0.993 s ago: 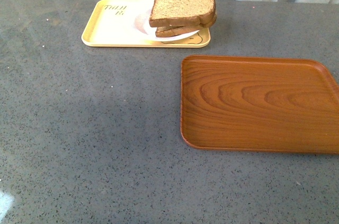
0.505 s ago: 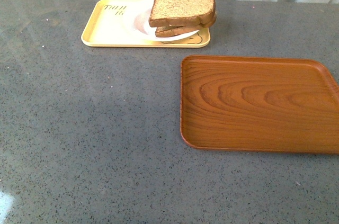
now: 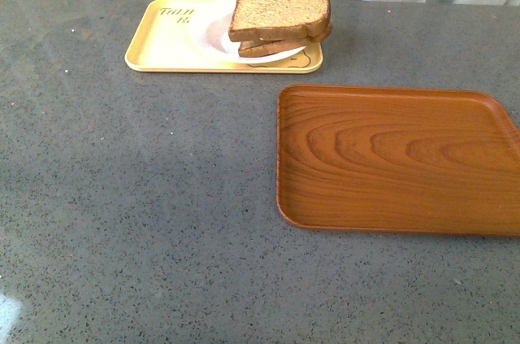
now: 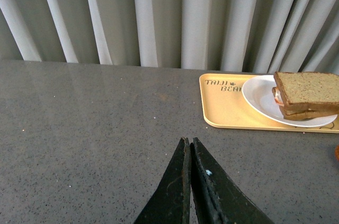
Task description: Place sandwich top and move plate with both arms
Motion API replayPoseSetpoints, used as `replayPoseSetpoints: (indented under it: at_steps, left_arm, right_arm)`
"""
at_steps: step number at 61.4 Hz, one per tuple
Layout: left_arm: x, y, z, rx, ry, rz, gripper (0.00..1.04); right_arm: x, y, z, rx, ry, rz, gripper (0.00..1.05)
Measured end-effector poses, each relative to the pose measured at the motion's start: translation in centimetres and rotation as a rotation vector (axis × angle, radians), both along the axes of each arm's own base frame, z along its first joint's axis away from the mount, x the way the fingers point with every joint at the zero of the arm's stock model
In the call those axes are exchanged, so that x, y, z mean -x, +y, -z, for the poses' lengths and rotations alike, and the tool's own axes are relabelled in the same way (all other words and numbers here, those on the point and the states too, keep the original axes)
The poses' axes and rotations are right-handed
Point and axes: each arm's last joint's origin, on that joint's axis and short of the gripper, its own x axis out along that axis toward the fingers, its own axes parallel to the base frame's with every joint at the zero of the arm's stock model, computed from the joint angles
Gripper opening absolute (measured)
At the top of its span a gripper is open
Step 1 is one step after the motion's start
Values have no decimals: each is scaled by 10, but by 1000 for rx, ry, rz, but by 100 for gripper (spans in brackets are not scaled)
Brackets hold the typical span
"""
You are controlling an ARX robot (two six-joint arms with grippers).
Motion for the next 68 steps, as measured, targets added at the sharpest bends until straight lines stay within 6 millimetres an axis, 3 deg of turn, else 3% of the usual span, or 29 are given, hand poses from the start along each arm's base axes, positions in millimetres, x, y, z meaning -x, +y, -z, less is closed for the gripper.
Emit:
replayPoseSetpoints:
  at_steps: [25,68]
  left_arm:
    - [23,0,-5,0,-17,0,2]
    - [44,0,-9,0,-30,0,2]
  right_arm:
    - [0,0,0,0,0,0,96]
    - [0,0,0,0,0,0,96]
